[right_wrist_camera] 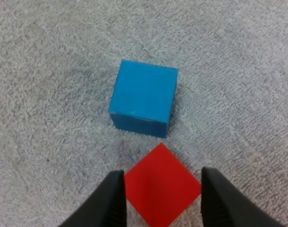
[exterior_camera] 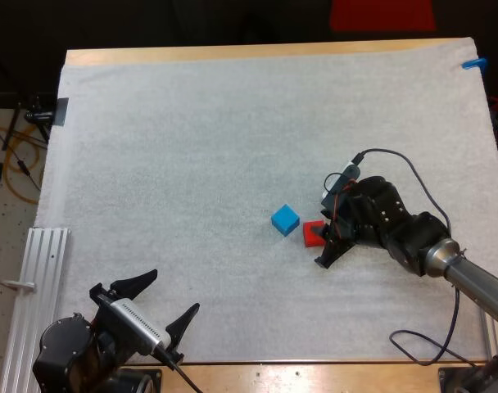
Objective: Stack red cube on blue cube
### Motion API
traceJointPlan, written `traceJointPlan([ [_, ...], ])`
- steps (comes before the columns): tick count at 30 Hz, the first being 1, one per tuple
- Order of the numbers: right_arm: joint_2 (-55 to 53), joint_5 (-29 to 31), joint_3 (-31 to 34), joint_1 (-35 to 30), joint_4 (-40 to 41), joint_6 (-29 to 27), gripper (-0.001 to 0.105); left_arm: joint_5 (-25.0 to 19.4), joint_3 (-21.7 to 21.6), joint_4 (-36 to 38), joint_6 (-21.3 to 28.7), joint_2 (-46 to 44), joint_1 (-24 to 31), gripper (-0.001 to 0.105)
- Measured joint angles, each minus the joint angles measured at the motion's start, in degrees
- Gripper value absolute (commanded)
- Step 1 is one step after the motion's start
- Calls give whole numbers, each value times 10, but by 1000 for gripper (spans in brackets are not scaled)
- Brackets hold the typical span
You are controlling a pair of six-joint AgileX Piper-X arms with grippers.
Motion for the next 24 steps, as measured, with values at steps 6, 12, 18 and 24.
traceJointPlan([
  [6, 0, 0, 0, 0, 0, 0, 36, 0, 0, 0, 0, 0, 0, 76],
  [12, 0, 0, 0, 0, 0, 0, 38, 0, 0, 0, 0, 0, 0, 76],
  [18, 0, 0, 0, 0, 0, 0, 73, 0, 0, 0, 0, 0, 0, 76],
  [24, 4, 0, 0, 0, 0, 0, 75, 0, 0, 0, 0, 0, 0, 76],
])
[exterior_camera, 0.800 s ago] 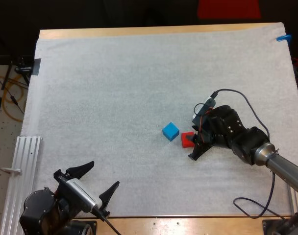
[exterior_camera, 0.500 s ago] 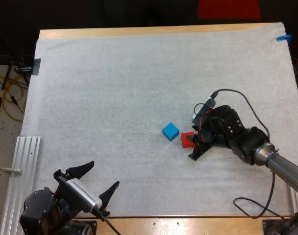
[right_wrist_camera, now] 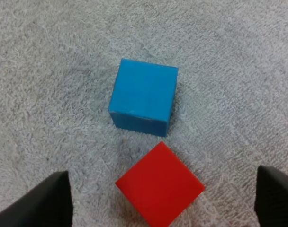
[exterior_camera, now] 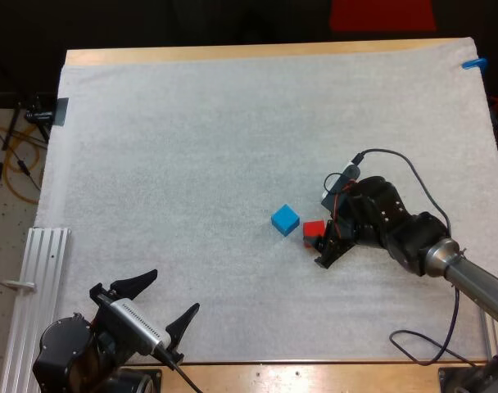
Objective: Stack red cube on blue cube
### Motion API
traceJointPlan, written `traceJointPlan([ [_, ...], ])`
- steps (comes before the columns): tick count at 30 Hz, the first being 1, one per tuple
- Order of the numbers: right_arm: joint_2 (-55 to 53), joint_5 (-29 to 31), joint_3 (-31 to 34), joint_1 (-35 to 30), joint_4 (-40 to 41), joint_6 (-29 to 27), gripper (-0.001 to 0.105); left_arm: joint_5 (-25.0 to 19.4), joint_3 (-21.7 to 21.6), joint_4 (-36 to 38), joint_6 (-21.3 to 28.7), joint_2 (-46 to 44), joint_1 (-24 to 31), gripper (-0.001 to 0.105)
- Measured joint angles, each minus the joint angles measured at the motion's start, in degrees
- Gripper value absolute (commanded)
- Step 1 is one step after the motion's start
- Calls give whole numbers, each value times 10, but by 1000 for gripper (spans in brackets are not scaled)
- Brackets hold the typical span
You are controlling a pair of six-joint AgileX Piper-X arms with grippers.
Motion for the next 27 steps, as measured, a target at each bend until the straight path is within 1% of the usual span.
traceJointPlan([
  [7, 42, 5, 0, 0, 0, 0, 75, 0, 0, 0, 0, 0, 0, 76],
  [13, 82, 6, 0, 0, -30, 0, 75, 0, 0, 0, 0, 0, 0, 76],
  [20, 122, 7, -6, 0, -48, 0, 67, 0, 0, 0, 0, 0, 0, 76],
  [22, 129, 7, -8, 0, -50, 0, 64, 0, 0, 0, 0, 0, 0, 76],
  [25, 133, 7, -10, 0, -52, 0, 48, 0, 0, 0, 0, 0, 0, 76],
  [27, 133, 7, -11, 0, -52, 0, 30, 0, 0, 0, 0, 0, 0, 76],
])
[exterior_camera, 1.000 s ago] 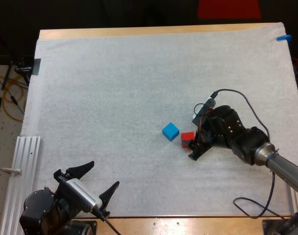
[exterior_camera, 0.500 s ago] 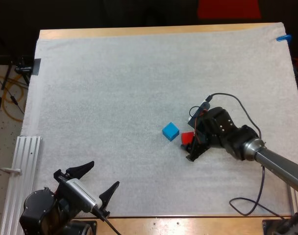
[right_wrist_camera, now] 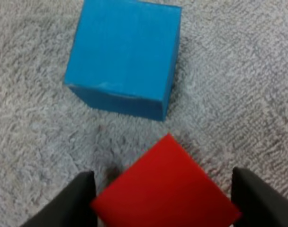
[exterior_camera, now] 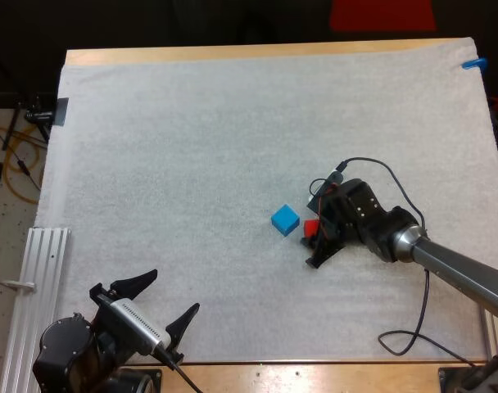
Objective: Stack red cube on blue cube
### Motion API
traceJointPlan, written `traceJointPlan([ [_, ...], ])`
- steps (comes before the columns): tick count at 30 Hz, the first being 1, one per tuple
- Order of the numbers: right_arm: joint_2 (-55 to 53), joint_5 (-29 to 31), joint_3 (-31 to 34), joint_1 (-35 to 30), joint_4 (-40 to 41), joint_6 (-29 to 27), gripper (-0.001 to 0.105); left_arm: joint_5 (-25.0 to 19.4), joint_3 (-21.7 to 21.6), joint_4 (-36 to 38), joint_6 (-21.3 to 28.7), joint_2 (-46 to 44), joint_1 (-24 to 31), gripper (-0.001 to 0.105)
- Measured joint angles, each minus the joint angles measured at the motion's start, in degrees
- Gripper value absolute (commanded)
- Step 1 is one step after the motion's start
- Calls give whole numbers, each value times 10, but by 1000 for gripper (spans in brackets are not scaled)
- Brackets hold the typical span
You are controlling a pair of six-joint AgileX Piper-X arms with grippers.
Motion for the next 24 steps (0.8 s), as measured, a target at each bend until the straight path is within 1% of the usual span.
traceJointPlan([
  [1, 0, 0, 0, 0, 0, 0, 28, 0, 0, 0, 0, 0, 0, 76],
  [2, 0, 0, 0, 0, 0, 0, 23, 0, 0, 0, 0, 0, 0, 76],
  [3, 0, 0, -3, 0, 3, 1, 20, 0, 0, 0, 0, 0, 0, 76],
  [8, 0, 11, -20, 0, 24, 1, 20, 0, 0, 0, 0, 0, 0, 76],
  [13, -31, 24, -37, 0, 44, 0, 20, 0, 0, 0, 0, 0, 0, 76],
  [19, -73, 23, -51, 0, 49, 0, 20, 0, 0, 0, 0, 0, 0, 76],
  [24, -76, 19, -59, 11, 47, 0, 20, 0, 0, 0, 0, 0, 0, 76],
])
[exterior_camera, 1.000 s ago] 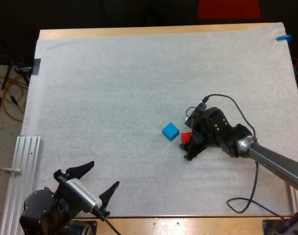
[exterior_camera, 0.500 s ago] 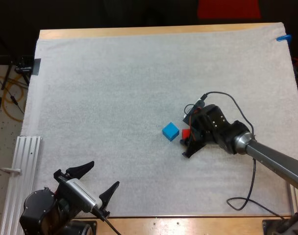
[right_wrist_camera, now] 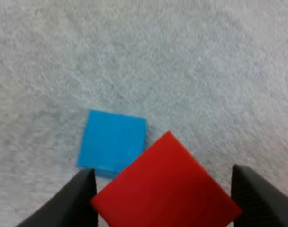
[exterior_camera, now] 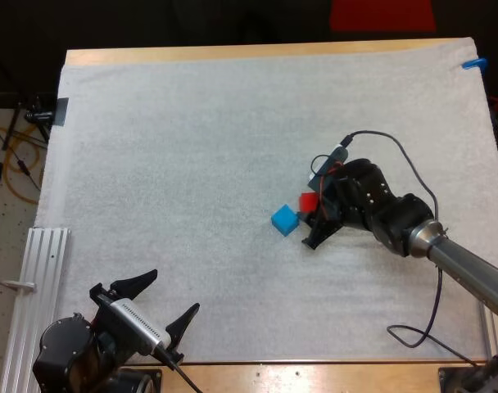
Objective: Stack red cube on blue cube
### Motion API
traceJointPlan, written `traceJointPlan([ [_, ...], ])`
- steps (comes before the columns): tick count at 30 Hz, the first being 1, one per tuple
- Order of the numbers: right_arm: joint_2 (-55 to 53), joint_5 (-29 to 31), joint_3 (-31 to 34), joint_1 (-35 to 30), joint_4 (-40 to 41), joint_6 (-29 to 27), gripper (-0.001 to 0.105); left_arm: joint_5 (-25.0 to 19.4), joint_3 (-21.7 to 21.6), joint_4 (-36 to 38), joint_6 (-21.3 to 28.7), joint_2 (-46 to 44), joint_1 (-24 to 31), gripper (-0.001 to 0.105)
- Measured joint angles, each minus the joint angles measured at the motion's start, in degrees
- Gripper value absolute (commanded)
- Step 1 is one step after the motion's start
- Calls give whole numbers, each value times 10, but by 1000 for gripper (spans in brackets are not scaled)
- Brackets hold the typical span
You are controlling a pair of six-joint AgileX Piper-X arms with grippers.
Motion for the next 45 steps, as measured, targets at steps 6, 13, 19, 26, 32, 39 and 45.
traceJointPlan([
  [6, 4, 0, 0, 44, -21, -11, 20, 0, 0, 0, 0, 0, 0, 76],
  [13, 46, 36, -1, 87, -42, -13, 20, 0, 0, 0, 0, 0, 0, 76],
  [19, 60, 62, -1, 87, -73, -13, 20, 0, 0, 0, 0, 0, 0, 76],
  [26, 60, 78, -1, 87, -86, -13, 20, 0, 0, 0, 0, 0, 0, 76],
  [32, 60, 92, -1, 87, -88, -13, 20, 0, 0, 0, 0, 0, 0, 76],
  [39, 60, 92, -1, 87, -89, -13, 20, 0, 0, 0, 0, 0, 0, 76],
  [45, 60, 92, -1, 87, -89, -13, 20, 4, 0, 0, 0, 0, 0, 76],
])
